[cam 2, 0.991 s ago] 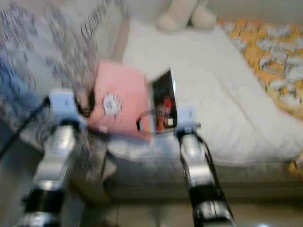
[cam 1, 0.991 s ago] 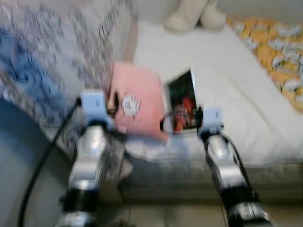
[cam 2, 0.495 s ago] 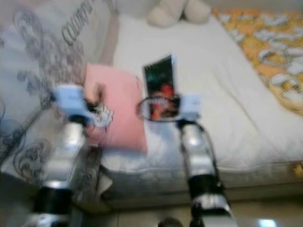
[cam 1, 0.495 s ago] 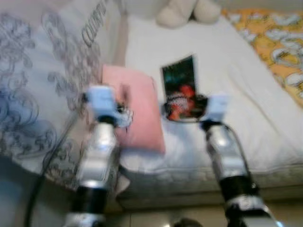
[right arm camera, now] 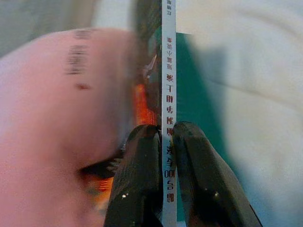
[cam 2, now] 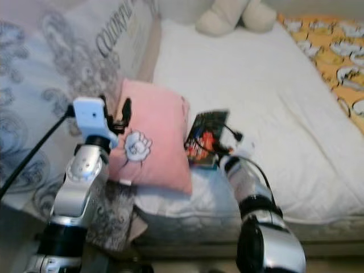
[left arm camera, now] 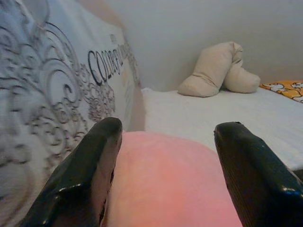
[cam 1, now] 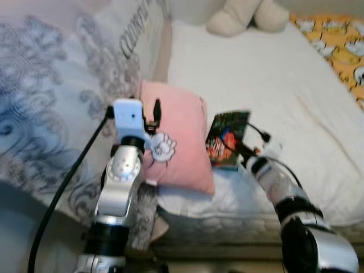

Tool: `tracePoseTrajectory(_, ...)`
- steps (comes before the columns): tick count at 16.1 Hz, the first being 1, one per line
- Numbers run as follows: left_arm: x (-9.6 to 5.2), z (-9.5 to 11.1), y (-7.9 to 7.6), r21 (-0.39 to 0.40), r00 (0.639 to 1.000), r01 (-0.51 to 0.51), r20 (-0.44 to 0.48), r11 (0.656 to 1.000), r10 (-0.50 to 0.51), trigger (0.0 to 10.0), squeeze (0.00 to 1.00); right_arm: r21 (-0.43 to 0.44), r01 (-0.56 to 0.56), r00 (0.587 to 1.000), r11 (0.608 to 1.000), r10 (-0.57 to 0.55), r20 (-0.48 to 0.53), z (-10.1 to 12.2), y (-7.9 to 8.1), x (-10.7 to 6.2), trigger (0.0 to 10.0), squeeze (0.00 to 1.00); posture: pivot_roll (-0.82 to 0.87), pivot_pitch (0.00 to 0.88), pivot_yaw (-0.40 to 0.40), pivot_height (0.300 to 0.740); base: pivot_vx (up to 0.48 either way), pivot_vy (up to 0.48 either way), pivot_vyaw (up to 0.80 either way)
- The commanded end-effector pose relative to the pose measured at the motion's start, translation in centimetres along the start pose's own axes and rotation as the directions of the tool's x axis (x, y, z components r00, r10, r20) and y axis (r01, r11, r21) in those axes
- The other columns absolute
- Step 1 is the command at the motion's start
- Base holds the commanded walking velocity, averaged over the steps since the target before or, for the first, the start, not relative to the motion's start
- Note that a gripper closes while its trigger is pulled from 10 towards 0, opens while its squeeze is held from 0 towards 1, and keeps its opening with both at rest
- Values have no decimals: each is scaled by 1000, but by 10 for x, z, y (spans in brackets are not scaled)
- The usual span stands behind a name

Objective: Clean up the room

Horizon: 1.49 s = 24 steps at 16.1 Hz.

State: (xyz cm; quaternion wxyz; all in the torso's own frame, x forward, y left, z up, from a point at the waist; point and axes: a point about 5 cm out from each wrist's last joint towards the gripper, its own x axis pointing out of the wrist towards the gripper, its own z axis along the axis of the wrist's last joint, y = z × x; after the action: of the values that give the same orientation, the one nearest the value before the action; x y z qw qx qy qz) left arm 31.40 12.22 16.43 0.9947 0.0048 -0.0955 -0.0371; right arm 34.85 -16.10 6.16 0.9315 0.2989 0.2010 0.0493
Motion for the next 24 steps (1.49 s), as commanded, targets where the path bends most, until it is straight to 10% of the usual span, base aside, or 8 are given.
tracePoseTrajectory(1,2,4,0,8,1000,16,3,1000,-16,10000,0,-46,-89,994,995,86,-63,-9,25,8,10000,0,-2,0,70,740,0,0,0)
tracePoseTrajectory(8,-3,5,0,-7,1000,21,3,1000,-21,10000,0,-189,-301,952,935,305,-9,18,80,20,10000,0,19,0,53,740,0,0,0)
tracePoseTrajectory(12,-3,7,-4,-13,999,50,7,999,-50,10000,0,79,-153,981,985,162,-111,-15,27,10,10000,0,22,0,66,740,0,0,0)
tracePoseTrajectory(16,-3,9,-6,-9,997,73,8,997,-73,10000,0,19,58,984,998,-54,-170,-31,-29,-11,10000,0,34,0,76,740,0,0,0)
tracePoseTrajectory(18,-4,10,-6,-9,997,81,7,997,-81,10000,0,-82,91,986,992,-102,-135,-15,-39,-13,10000,608,35,0,79,740,0,0,0)
tracePoseTrajectory(19,-4,10,-6,-9,997,81,7,997,-81,10000,0,-109,92,986,990,-106,-129,-11,-39,-12,10000,588,34,0,79,740,0,0,0)
tracePoseTrajectory(20,-4,10,-7,-10,996,85,6,996,-85,10000,0,-191,101,985,976,-125,-120,-4,-40,-12,10000,0,32,0,76,740,0,0,0)
tracePoseTrajectory(24,-2,11,-10,-18,996,93,6,995,-93,10000,0,-427,129,982,895,-175,-71,9,-37,-9,10000,0,30,0,77,740,0,0,0)
